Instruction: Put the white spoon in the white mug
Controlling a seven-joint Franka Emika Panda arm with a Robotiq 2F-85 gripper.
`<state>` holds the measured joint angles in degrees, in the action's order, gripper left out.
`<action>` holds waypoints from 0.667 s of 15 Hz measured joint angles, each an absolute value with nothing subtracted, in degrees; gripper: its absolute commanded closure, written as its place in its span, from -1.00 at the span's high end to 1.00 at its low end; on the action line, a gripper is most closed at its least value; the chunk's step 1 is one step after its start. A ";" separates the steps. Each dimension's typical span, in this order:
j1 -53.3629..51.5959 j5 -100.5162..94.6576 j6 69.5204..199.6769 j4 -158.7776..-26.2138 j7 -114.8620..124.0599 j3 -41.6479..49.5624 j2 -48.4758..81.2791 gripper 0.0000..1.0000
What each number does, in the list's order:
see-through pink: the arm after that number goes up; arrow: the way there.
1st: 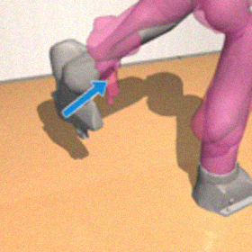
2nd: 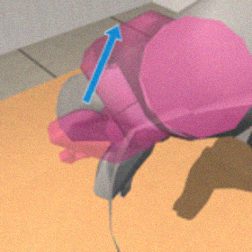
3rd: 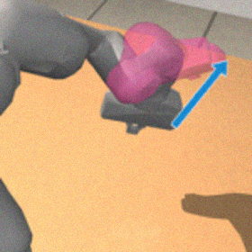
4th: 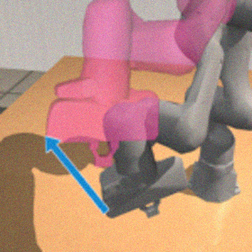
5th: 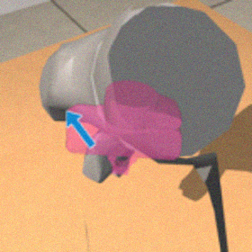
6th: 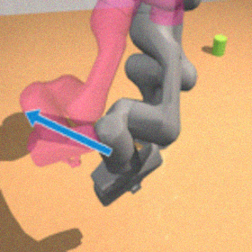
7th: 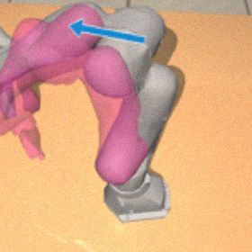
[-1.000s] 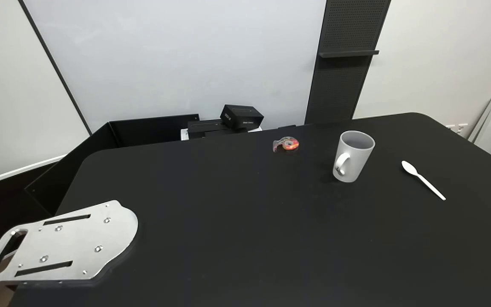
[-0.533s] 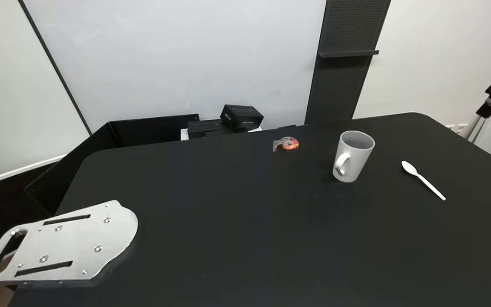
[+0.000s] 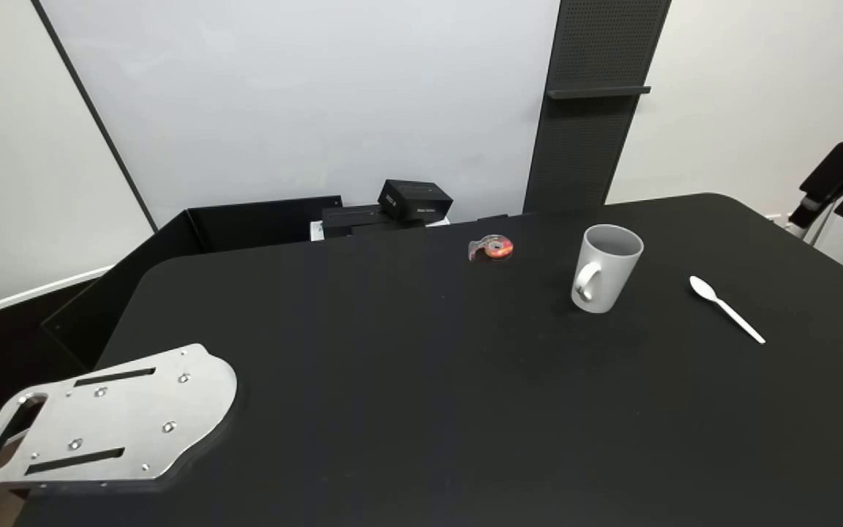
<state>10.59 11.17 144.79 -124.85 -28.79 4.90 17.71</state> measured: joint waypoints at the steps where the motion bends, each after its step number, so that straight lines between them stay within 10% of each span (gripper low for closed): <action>1: 10.60 11.17 144.79 -124.85 -28.79 4.85 17.65 1.00; 10: 10.68 8.17 145.72 -125.18 -26.22 4.69 21.68 1.00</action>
<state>10.68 8.17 145.72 -125.18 -26.22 4.69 21.68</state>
